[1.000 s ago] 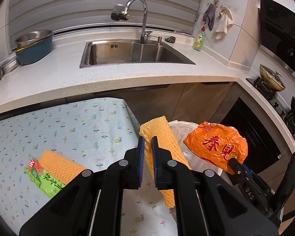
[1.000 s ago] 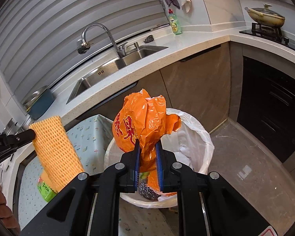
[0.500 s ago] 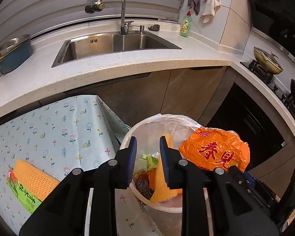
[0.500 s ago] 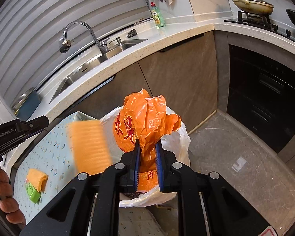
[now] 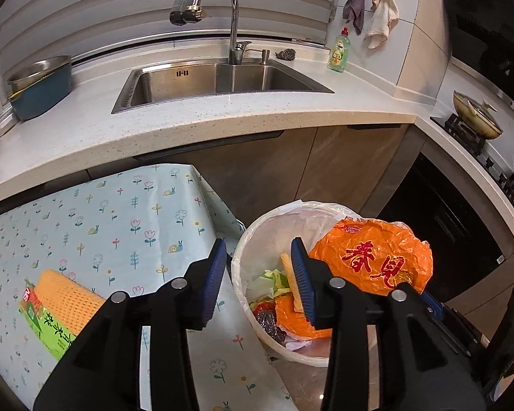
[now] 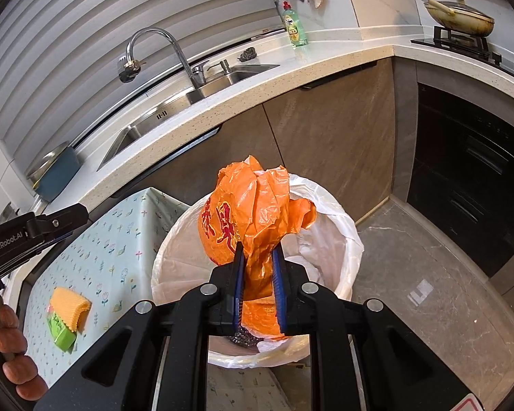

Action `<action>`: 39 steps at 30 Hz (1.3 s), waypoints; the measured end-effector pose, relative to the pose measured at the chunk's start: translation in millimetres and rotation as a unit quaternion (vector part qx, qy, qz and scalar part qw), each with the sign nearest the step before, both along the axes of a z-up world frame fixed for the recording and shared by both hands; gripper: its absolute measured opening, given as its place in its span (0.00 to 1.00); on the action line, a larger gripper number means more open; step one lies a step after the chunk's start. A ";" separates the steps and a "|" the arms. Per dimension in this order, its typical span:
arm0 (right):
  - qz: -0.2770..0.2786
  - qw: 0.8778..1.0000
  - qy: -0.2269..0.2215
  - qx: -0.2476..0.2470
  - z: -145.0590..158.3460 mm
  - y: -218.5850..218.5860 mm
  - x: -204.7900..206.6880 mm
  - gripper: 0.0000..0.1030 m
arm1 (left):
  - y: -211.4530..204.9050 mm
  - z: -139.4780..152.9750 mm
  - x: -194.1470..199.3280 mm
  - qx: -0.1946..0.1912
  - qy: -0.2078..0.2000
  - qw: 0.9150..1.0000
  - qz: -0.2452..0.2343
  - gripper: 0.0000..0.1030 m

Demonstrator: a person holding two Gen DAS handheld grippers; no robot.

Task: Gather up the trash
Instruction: 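Open the left tool to drop the mesh sleeve into the bin, then open the right tool to drop the orange bag into the bin, then move both tools back over the table toward the green carton and mesh sleeve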

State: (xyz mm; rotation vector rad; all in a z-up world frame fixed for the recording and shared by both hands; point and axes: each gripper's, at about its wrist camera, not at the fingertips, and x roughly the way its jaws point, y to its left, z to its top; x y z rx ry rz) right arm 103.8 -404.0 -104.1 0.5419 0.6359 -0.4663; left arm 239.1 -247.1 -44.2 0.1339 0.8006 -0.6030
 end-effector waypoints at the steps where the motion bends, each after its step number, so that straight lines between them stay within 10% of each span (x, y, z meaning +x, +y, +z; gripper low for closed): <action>1: 0.003 1.000 0.000 0.001 0.0 1.1 2.0 0.15 | 2.7 0.3 0.7 -0.001 0.001 1.000 0.002 0.38; 8: 0.010 1.000 0.001 -0.005 1.1 10.5 13.3 0.39 | 26.2 0.3 7.9 -0.011 0.007 0.999 0.030 0.65; 39: 0.143 0.989 -0.017 -0.023 38.7 162.7 45.5 0.54 | 233.7 -14.6 13.7 -0.019 0.055 0.973 0.224 0.80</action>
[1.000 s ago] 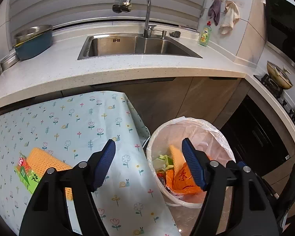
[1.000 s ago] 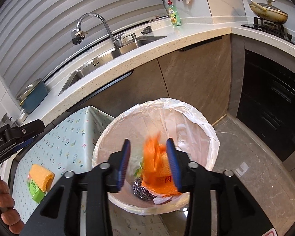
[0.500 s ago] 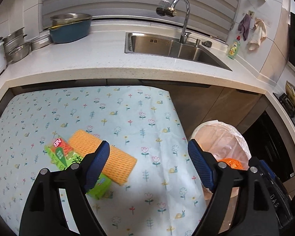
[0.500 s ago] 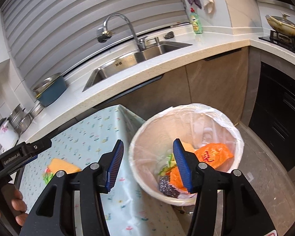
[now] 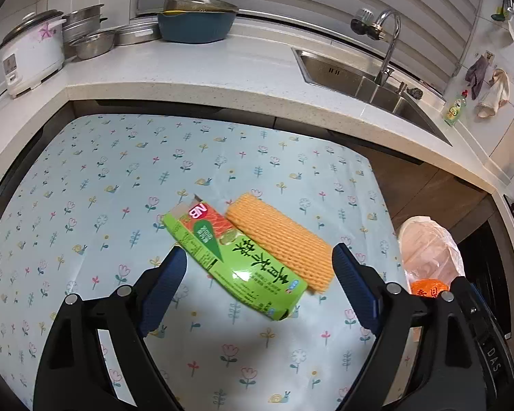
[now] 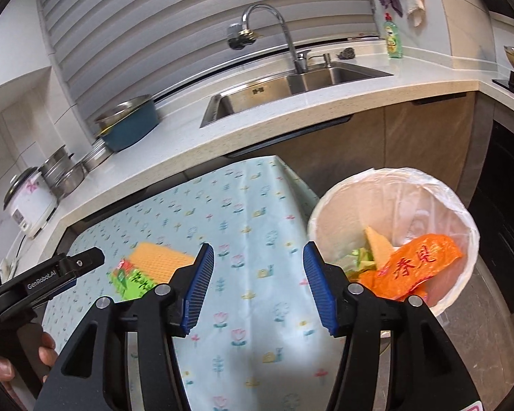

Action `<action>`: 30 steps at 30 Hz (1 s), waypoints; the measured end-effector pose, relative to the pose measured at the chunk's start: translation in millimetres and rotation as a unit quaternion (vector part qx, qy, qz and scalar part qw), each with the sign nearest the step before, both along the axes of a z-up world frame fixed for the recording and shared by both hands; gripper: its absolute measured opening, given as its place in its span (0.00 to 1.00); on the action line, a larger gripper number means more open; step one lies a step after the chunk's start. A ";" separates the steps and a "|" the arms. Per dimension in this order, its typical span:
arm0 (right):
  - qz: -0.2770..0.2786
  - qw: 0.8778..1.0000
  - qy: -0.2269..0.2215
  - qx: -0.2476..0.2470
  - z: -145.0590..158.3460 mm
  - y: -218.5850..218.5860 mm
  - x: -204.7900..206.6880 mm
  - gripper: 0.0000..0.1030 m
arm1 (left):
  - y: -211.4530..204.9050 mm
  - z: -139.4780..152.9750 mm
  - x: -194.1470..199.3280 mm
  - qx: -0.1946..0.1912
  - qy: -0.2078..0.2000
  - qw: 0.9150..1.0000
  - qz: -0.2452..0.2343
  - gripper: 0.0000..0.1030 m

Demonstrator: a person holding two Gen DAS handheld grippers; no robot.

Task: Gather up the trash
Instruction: 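Move both tools back over the table toward the green carton and mesh sleeve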

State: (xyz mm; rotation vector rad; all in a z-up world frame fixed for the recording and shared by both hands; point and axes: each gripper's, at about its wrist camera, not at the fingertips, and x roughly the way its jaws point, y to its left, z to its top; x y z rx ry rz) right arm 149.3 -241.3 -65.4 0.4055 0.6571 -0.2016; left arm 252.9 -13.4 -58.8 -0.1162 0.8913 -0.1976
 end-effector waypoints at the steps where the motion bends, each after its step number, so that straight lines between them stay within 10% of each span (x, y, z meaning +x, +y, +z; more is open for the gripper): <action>1: 0.004 1.000 0.001 0.001 -1.5 6.1 2.0 0.54 | 5.3 -1.9 0.5 0.000 0.003 1.000 0.003 0.80; 27: 0.077 0.993 0.083 0.040 -76.5 81.1 98.5 0.54 | 75.5 -44.6 33.5 -0.015 0.055 0.998 0.038 0.85; 30: 0.083 0.992 0.088 0.036 -82.9 86.1 104.8 0.41 | 74.5 -50.1 37.0 -0.011 0.058 0.998 0.033 0.85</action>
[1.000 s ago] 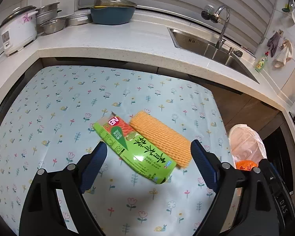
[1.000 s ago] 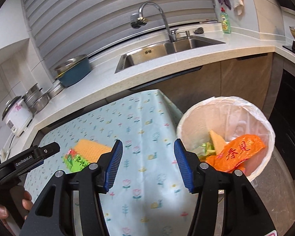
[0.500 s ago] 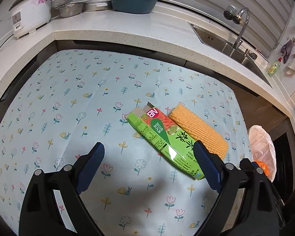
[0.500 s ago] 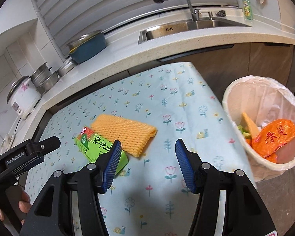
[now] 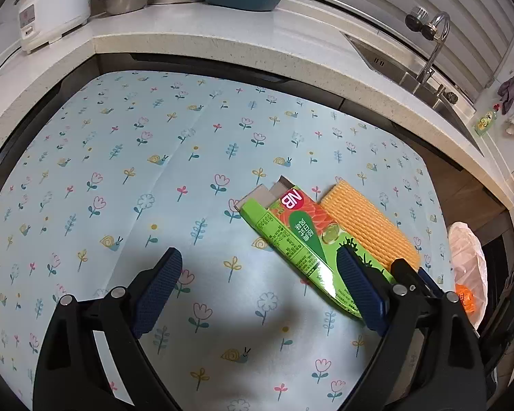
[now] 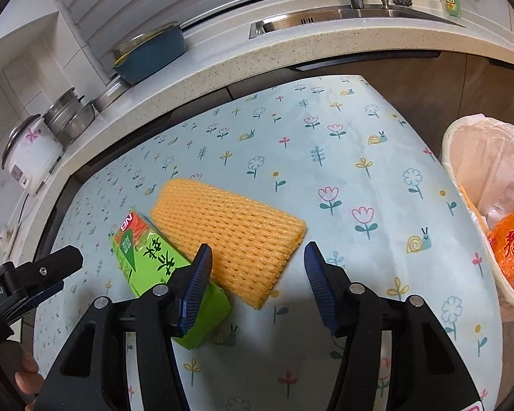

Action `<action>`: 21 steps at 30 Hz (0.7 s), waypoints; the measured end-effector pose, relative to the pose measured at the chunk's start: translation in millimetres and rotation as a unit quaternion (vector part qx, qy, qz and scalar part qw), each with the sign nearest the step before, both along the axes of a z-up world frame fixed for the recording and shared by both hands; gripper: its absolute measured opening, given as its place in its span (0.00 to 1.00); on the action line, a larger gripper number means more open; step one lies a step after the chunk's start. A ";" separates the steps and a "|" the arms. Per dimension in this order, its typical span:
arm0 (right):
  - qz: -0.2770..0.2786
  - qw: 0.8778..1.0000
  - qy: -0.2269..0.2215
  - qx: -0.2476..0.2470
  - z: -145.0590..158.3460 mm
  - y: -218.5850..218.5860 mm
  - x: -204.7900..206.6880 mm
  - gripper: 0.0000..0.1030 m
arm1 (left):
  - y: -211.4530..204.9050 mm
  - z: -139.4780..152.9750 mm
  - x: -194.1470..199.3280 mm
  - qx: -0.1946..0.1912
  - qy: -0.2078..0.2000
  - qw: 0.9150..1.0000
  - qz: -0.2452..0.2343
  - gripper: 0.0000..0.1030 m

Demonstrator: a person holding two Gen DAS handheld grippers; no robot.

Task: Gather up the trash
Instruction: 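Move both tools back over the table toward the green carton and mesh sleeve, then grasp the orange mesh sleeve with the right tool while the left tool grasps the green NB carton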

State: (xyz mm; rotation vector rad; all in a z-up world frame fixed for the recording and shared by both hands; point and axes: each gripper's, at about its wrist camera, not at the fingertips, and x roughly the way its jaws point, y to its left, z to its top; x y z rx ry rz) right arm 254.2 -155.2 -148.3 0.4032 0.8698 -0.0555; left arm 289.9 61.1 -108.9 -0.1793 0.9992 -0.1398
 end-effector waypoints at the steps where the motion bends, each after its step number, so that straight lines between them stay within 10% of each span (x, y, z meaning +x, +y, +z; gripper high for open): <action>1: 0.001 1.000 0.000 -0.004 -1.3 1.7 0.9 0.29 | -0.4 -1.8 1.3 0.000 0.002 1.000 0.000 0.85; 7: -0.003 1.000 -0.019 -0.012 2.4 0.0 -3.2 0.10 | -8.5 -7.0 3.6 -0.002 0.009 1.000 -0.005 0.85; 21: -0.059 0.997 -0.055 -0.018 25.7 -44.6 -27.4 0.09 | -72.4 -15.7 7.3 -0.008 0.041 0.999 -0.022 0.85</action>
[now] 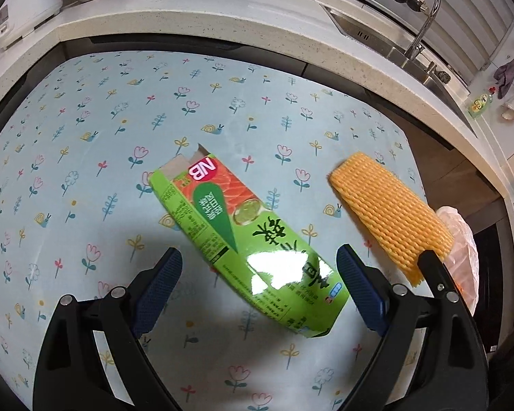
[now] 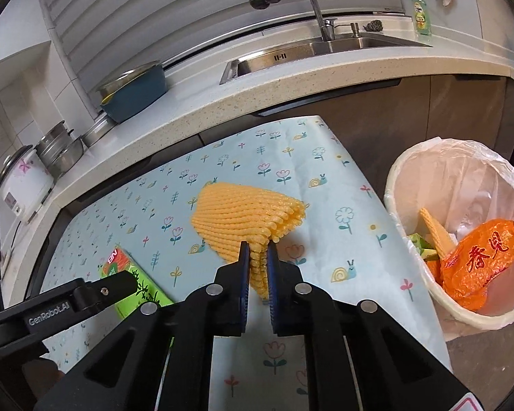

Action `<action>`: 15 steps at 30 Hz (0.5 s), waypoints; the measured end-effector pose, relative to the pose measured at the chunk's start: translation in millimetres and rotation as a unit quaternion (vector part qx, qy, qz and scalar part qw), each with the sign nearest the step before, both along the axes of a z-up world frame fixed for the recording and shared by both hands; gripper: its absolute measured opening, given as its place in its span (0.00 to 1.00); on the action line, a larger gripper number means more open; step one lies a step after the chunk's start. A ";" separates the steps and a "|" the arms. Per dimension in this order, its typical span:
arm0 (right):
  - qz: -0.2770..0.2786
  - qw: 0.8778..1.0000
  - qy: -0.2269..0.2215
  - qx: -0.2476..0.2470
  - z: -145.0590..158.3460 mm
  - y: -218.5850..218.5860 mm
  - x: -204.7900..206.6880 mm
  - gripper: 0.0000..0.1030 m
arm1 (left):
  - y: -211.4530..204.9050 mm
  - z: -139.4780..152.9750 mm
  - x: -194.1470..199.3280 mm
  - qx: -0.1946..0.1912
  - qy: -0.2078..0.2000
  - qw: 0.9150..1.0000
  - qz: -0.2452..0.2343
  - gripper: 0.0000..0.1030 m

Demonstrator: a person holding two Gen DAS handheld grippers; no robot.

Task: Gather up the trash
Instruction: 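Grasp the orange mesh sleeve with the right tool while the left tool grasps the green NB carton, then carry the green carton and mesh sleeve over the bin with both tools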

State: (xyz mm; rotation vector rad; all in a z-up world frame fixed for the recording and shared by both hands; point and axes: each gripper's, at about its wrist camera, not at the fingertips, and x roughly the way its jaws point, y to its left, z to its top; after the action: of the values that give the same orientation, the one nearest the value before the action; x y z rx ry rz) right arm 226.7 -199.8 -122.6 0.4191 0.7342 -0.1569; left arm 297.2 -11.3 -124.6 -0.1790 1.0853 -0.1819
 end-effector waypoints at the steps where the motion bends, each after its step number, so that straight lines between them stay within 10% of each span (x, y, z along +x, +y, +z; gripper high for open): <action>1: -0.003 1.000 -0.001 0.001 0.5 -4.0 -2.2 0.09 | -4.6 -2.2 2.7 0.006 0.004 1.000 0.004 0.85; 9: -0.004 1.000 -0.006 0.007 3.6 -18.8 -13.0 0.09 | -17.9 -23.6 11.5 0.029 0.019 0.999 0.029 0.82; 15: -0.005 1.000 -0.009 0.017 3.2 -24.9 -20.6 0.09 | -32.3 -18.8 9.6 0.023 0.008 1.000 0.000 0.60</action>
State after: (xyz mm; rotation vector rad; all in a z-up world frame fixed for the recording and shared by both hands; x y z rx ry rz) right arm 206.2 -224.7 -119.4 0.4571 0.7176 -0.1505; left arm 306.8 -43.5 -143.4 -0.1404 1.1052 -0.1551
